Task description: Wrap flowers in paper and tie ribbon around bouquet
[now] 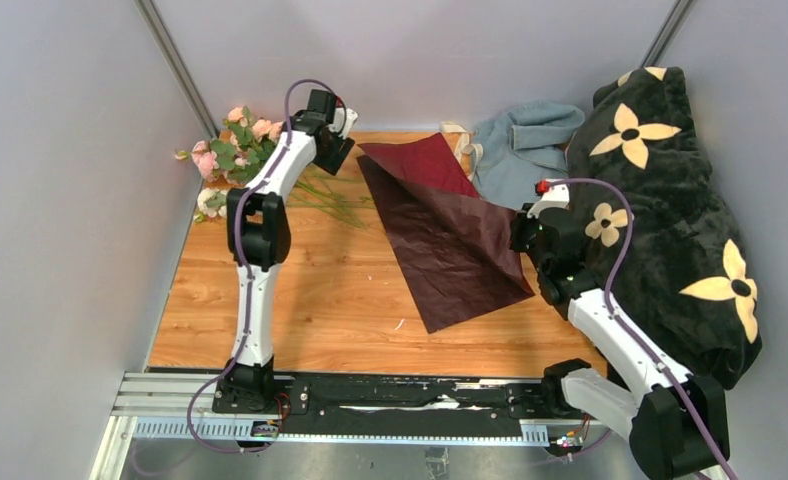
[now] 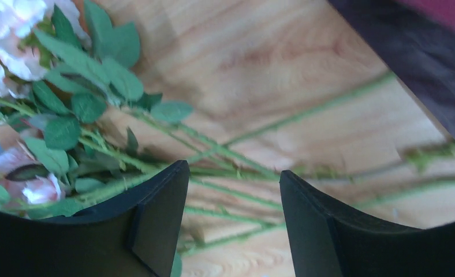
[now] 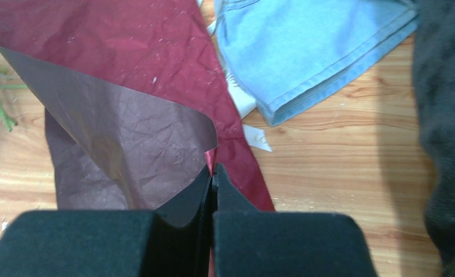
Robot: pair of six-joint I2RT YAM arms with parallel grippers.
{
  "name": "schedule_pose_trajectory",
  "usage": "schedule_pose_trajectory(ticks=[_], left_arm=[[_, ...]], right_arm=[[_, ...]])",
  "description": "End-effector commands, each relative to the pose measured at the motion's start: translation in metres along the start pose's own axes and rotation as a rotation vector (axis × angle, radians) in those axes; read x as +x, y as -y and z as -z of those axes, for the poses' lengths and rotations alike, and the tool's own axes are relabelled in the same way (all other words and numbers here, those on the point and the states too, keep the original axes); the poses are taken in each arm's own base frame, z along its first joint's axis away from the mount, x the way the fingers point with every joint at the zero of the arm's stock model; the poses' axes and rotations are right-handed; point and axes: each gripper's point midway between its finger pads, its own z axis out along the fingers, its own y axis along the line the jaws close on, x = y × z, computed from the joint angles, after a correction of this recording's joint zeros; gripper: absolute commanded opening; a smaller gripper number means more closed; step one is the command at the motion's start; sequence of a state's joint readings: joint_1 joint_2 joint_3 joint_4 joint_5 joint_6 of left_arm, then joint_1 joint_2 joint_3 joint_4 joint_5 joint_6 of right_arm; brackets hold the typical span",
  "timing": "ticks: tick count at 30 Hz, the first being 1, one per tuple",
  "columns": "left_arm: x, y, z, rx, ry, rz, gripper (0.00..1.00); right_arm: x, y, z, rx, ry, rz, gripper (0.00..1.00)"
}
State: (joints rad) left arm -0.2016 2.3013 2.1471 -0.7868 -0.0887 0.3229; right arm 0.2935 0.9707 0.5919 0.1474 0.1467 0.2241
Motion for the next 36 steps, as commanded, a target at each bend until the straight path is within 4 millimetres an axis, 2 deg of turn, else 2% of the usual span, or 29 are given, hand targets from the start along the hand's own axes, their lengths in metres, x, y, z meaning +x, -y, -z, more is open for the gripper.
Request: schedule_pose_trajectory(ticks=[1, 3, 7, 10, 12, 18, 21, 24, 27, 28, 32, 34, 36], left_arm=[[-0.003, -0.001, -0.034, -0.165, -0.079, -0.133, 0.66], [-0.001, -0.008, -0.048, -0.236, -0.107, -0.196, 0.64], [0.018, -0.019, -0.071, -0.321, -0.185, -0.326, 0.64], [0.039, -0.019, -0.078, -0.327, -0.245, -0.416, 0.64], [0.057, -0.011, -0.075, -0.268, -0.276, -0.471, 0.63], [0.112, 0.01, -0.048, -0.088, -0.299, -0.662, 0.58], [0.144, 0.027, -0.032, 0.091, -0.301, -0.727, 0.51], [0.177, 0.045, -0.008, 0.287, -0.313, -0.765, 0.45], [0.197, 0.045, 0.014, 0.344, -0.343, -0.788, 0.39], [0.21, 0.048, 0.023, 0.378, -0.354, -0.791, 0.38], [0.242, 0.034, 0.049, 0.41, -0.355, -0.8, 0.38], [0.253, 0.025, 0.057, 0.398, -0.375, -0.802, 0.38], [0.255, 0.025, 0.065, 0.405, -0.363, -0.783, 0.39]], right_arm=[[-0.001, -0.01, -0.002, -0.054, -0.042, -0.014, 0.0], [-0.009, -0.01, -0.003, -0.055, -0.034, -0.013, 0.0], [-0.026, -0.008, -0.001, -0.046, -0.009, -0.016, 0.0], [-0.038, -0.005, 0.001, -0.037, 0.01, -0.024, 0.0], [-0.047, -0.002, 0.003, -0.028, 0.023, -0.029, 0.0], [-0.077, 0.012, 0.011, 0.006, 0.086, -0.048, 0.0], [-0.087, 0.013, 0.015, -0.002, 0.106, -0.051, 0.0], [-0.09, 0.009, 0.016, -0.023, 0.108, -0.044, 0.0], [-0.087, 0.009, 0.018, -0.023, 0.091, -0.039, 0.0], [-0.086, 0.007, 0.02, -0.038, 0.084, -0.035, 0.0], [-0.091, 0.0, 0.026, -0.079, 0.081, -0.022, 0.0], [-0.099, -0.004, 0.029, -0.097, 0.095, -0.026, 0.0], [-0.106, -0.012, 0.028, -0.131, 0.109, -0.047, 0.0]])
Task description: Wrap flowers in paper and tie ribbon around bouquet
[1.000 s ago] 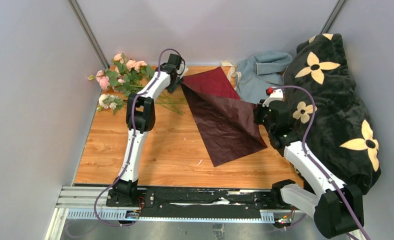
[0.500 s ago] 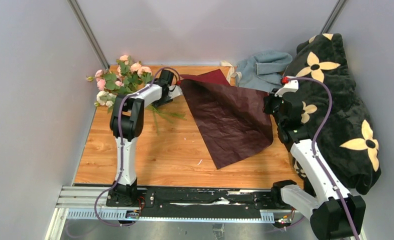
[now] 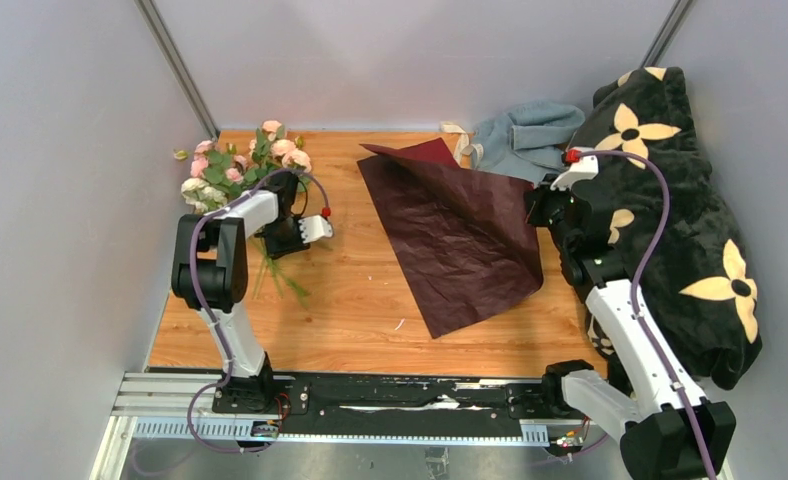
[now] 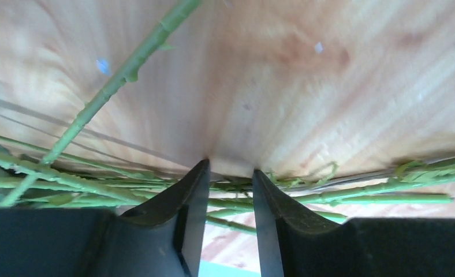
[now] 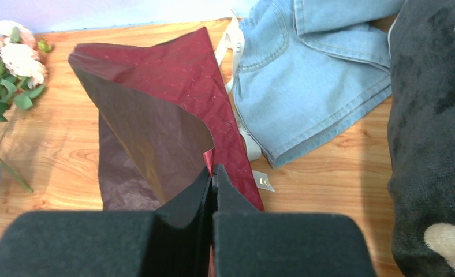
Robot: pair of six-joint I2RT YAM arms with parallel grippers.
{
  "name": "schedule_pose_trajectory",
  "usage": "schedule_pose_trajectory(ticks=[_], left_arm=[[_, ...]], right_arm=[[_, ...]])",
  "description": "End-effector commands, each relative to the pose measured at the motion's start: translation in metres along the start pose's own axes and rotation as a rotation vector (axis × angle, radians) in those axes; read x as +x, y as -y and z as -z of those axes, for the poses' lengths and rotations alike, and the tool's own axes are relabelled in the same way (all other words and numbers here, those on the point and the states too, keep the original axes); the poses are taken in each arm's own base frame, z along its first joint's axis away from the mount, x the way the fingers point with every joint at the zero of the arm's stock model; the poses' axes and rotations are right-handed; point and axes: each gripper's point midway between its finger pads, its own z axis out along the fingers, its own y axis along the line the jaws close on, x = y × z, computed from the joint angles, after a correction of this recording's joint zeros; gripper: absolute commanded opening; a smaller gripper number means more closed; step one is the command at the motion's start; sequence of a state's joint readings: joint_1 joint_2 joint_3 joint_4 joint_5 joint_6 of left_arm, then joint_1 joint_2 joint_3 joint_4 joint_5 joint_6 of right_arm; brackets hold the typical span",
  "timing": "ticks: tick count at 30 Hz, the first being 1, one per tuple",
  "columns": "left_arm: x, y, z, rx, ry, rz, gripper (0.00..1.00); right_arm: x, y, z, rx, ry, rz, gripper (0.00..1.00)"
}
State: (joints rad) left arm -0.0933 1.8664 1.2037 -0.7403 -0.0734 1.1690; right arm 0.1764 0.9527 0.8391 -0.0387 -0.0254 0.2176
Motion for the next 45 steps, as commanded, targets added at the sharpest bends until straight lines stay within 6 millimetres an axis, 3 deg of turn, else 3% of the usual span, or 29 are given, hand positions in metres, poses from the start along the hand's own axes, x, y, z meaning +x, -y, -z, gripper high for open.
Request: schedule_pose_trajectory(ticks=[1, 3, 6, 10, 13, 16, 19, 21, 22, 23, 26, 30, 33, 38, 42, 45], left_arm=[[0.007, 0.025, 0.011, 0.08, 0.052, -0.023, 0.41], [-0.008, 0.026, 0.029, 0.084, 0.143, 0.011, 0.48], [-0.037, 0.02, 0.062, 0.089, 0.302, 0.104, 0.59], [-0.067, 0.0, 0.1, 0.061, 0.456, 0.245, 0.73], [-0.077, -0.016, 0.125, 0.043, 0.553, 0.331, 0.76], [-0.075, -0.032, 0.153, -0.027, 0.588, 0.38, 0.8], [-0.068, -0.05, 0.185, -0.128, 0.608, 0.415, 0.88], [-0.052, -0.066, 0.205, -0.194, 0.622, 0.486, 0.91], [-0.047, -0.071, 0.212, -0.215, 0.624, 0.523, 0.93], [-0.046, -0.075, 0.218, -0.233, 0.624, 0.544, 0.94], [-0.048, -0.081, 0.221, -0.227, 0.636, 0.596, 0.95], [-0.057, -0.087, 0.202, -0.182, 0.604, 0.677, 0.96], [-0.075, -0.075, 0.175, -0.177, 0.482, 0.626, 0.94], [-0.113, -0.039, 0.133, -0.11, 0.356, 0.477, 0.93], [-0.12, -0.037, 0.098, -0.07, 0.272, 0.499, 0.89], [-0.124, -0.04, 0.075, -0.062, 0.216, 0.503, 0.87]], right_arm=[[-0.029, -0.017, 0.005, -0.085, 0.05, -0.033, 0.0], [-0.036, -0.034, -0.001, -0.155, 0.058, -0.083, 0.0], [-0.052, -0.08, -0.011, -0.298, 0.062, -0.095, 0.0], [-0.078, -0.175, -0.011, -0.524, 0.093, 0.005, 0.0], [-0.111, -0.242, 0.01, -0.707, 0.149, 0.048, 0.0], [-0.145, -0.267, 0.036, -0.791, 0.224, 0.015, 0.0], [-0.172, -0.266, 0.058, -0.816, 0.3, -0.043, 0.0], [-0.182, -0.251, 0.065, -0.759, 0.342, -0.1, 0.0], [-0.189, -0.232, 0.064, -0.695, 0.376, -0.142, 0.0], [-0.193, -0.211, 0.062, -0.634, 0.406, -0.187, 0.0], [-0.191, -0.123, 0.041, -0.349, 0.466, -0.365, 0.0], [-0.149, -0.021, 0.018, -0.003, 0.469, -0.491, 0.0], [-0.095, 0.029, 0.002, 0.206, 0.397, -0.497, 0.0], [-0.015, 0.078, -0.011, 0.425, 0.283, -0.518, 0.0], [0.034, 0.091, -0.016, 0.493, 0.196, -0.513, 0.0], [0.058, 0.1, -0.016, 0.54, 0.16, -0.496, 0.0]])
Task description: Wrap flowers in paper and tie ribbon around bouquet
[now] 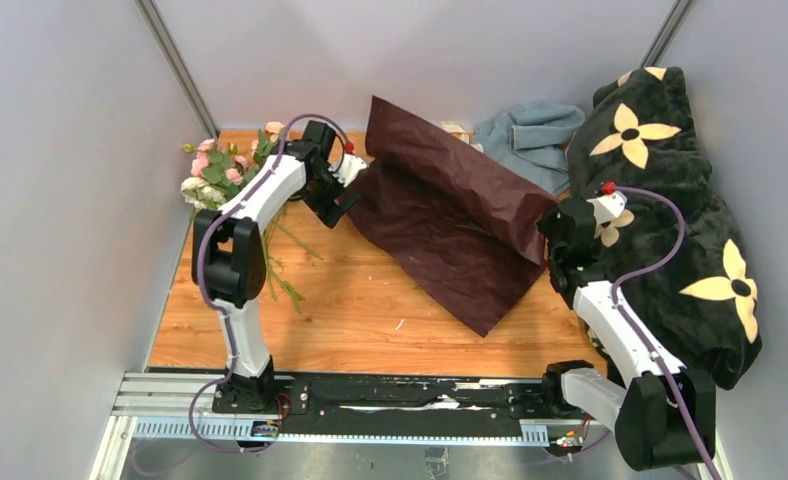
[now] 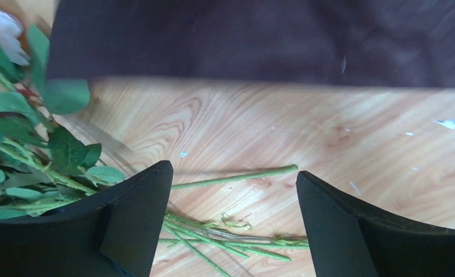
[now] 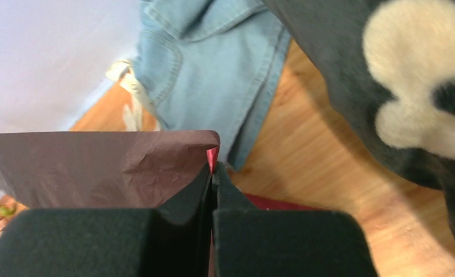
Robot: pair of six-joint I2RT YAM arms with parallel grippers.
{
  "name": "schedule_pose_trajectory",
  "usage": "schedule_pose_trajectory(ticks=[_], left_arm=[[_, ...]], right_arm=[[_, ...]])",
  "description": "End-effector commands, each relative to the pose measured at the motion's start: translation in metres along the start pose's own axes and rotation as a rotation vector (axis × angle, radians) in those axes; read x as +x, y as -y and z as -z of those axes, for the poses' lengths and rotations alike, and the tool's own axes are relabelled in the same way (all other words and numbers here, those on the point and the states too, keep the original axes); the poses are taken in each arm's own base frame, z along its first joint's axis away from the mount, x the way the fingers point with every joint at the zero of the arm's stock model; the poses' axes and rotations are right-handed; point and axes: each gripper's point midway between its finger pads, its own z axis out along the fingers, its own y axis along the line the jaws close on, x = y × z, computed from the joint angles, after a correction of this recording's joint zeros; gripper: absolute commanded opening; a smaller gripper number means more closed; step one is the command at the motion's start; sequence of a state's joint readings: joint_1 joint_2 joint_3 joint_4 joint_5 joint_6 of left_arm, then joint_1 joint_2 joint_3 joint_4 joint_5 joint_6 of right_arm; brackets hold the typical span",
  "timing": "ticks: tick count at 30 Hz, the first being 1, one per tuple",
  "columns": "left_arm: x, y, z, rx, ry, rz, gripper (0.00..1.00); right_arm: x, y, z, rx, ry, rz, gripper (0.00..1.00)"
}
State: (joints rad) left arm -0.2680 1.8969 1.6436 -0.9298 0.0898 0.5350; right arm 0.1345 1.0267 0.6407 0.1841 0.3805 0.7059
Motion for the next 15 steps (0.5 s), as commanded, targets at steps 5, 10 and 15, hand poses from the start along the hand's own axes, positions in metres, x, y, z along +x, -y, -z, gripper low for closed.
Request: schedule_pose_trajectory(ticks=[5, 10, 15], left_arm=[[0.001, -0.015, -0.041, -0.102, -0.121, -0.004, 0.87], [-0.023, 0.0, -0.048, -0.077, -0.079, -0.066, 0.88], [-0.044, -0.034, -0.038, -0.02, 0.08, 0.251, 0.93]], right_arm=[[0.018, 0.04, -0.012, 0.139, -0.01, 0.04, 0.0], [0.017, 0.027, -0.014, 0.098, -0.043, 0.064, 0.0], [0.012, 0.023, -0.013, 0.083, -0.045, 0.108, 0.0]])
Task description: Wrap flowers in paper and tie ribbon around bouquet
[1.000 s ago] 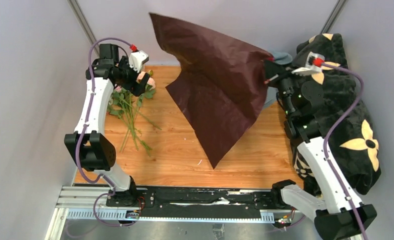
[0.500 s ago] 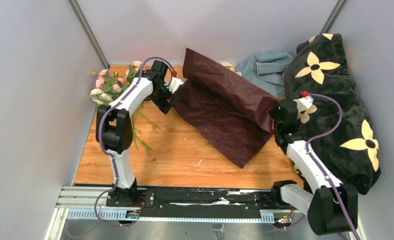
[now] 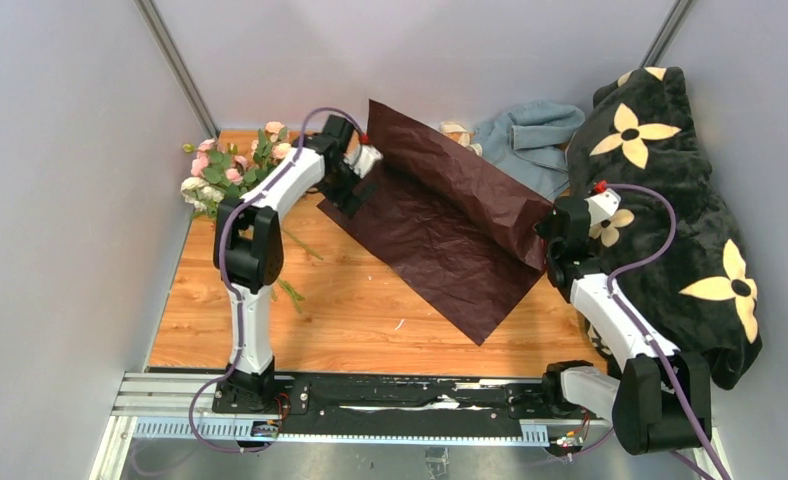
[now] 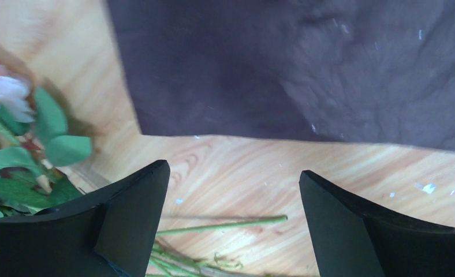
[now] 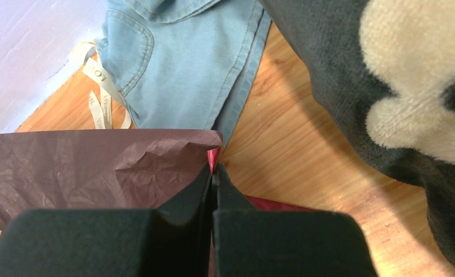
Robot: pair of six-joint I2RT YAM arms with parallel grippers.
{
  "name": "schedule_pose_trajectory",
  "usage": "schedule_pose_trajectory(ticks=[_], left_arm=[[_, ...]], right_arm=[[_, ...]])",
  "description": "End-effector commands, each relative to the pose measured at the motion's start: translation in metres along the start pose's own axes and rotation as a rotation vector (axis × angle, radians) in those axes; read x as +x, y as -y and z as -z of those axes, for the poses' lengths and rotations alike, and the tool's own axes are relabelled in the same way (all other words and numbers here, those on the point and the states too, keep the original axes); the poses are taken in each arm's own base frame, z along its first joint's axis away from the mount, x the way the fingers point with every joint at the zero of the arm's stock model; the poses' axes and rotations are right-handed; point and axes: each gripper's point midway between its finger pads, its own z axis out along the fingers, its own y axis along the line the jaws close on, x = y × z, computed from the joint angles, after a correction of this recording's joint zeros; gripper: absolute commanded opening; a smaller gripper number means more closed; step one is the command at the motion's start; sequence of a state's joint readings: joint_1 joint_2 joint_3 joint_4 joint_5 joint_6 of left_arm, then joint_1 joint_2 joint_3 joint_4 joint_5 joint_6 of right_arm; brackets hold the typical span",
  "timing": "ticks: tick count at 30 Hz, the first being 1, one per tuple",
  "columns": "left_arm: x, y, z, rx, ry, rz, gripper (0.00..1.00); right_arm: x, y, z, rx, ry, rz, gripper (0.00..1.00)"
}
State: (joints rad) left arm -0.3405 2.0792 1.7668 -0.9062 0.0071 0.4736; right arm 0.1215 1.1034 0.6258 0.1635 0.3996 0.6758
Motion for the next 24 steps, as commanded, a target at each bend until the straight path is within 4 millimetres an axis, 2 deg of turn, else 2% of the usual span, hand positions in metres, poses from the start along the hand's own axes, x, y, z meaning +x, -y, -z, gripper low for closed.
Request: schedule_pose_trajectory(ticks=[1, 4, 9, 12, 19, 22, 24], left_arm=[[-0.02, -0.051, 0.008, 0.017, 0.149, 0.339, 0.94], [-0.014, -0.063, -0.007, 0.007, 0.126, 0.449, 0.96], [0.003, -0.048, -0.048, 0.026, 0.022, 0.465, 1.0], [0.007, -0.043, -0.063, 0.052, -0.001, 0.474, 1.0], [0.01, -0.023, -0.08, 0.118, -0.034, 0.452, 1.0], [0.008, -0.008, -0.084, 0.162, -0.038, 0.429, 0.95], [0.005, -0.001, -0.085, 0.184, -0.038, 0.42, 0.86]], right_arm=[[-0.014, -0.003, 0.0, -0.007, 0.016, 0.042, 0.0], [-0.01, -0.006, -0.002, -0.018, 0.001, 0.05, 0.0], [-0.005, -0.011, -0.005, -0.038, -0.018, 0.05, 0.0], [-0.005, -0.014, -0.005, -0.051, -0.028, 0.066, 0.0], [-0.009, -0.015, -0.003, -0.059, -0.018, 0.091, 0.0], [-0.009, -0.014, -0.003, -0.058, -0.016, 0.096, 0.0], [-0.008, -0.015, -0.002, -0.062, -0.019, 0.099, 0.0]])
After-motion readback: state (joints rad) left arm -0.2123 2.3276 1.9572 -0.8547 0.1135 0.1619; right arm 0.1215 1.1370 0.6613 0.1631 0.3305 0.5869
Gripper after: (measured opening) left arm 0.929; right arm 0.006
